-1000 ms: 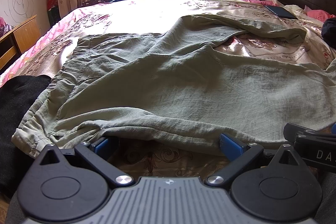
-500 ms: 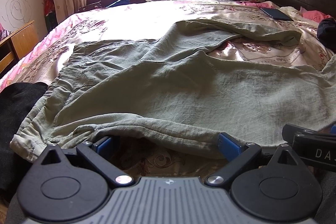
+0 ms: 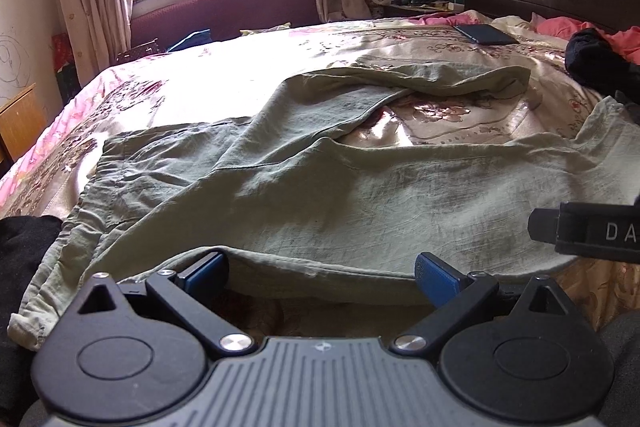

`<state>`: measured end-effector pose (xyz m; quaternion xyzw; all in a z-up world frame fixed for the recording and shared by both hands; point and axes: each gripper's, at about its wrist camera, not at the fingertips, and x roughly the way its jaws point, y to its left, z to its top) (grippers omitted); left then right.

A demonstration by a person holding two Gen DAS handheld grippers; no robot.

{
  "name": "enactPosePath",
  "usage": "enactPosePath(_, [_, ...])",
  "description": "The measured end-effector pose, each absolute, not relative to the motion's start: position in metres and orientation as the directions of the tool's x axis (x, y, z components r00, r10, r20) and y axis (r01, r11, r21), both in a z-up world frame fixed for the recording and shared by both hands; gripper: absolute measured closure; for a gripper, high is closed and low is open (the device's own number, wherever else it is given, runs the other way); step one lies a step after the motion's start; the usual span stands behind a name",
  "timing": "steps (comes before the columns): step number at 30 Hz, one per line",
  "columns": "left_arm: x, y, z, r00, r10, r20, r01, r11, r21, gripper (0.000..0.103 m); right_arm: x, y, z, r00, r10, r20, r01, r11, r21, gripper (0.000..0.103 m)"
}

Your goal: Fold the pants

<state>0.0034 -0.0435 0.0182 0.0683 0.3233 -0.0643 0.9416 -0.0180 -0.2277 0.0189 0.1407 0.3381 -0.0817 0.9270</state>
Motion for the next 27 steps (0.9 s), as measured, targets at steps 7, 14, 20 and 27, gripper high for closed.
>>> enactPosePath(7, [0.025, -0.092, 0.022, 0.764, -0.171, -0.622, 0.275, 0.958, 0.076, 0.000, -0.001, -0.310, 0.023, 0.754, -0.143, -0.641, 0.392, 0.881, 0.264, 0.002])
enactPosePath(14, [0.048, -0.127, 0.003, 0.720, -0.189, -0.668, 0.353, 0.928, 0.118, 0.000, 0.034, -0.376, 0.005, 0.711, -0.286, -0.642, 0.477, 0.867, 0.142, 0.004])
enactPosePath(20, [0.049, -0.125, -0.014, 0.643, -0.211, -0.736, 0.381, 0.922, 0.069, 0.000, 0.041, -0.438, -0.022, 0.550, -0.385, -0.741, 0.614, 0.788, 0.047, 0.005])
enactPosePath(27, [0.024, -0.103, 0.004, 0.698, -0.192, -0.690, 0.390, 0.910, 0.141, 0.000, 0.022, -0.425, 0.001, 0.569, -0.403, -0.717, 0.597, 0.802, 0.023, 0.009])
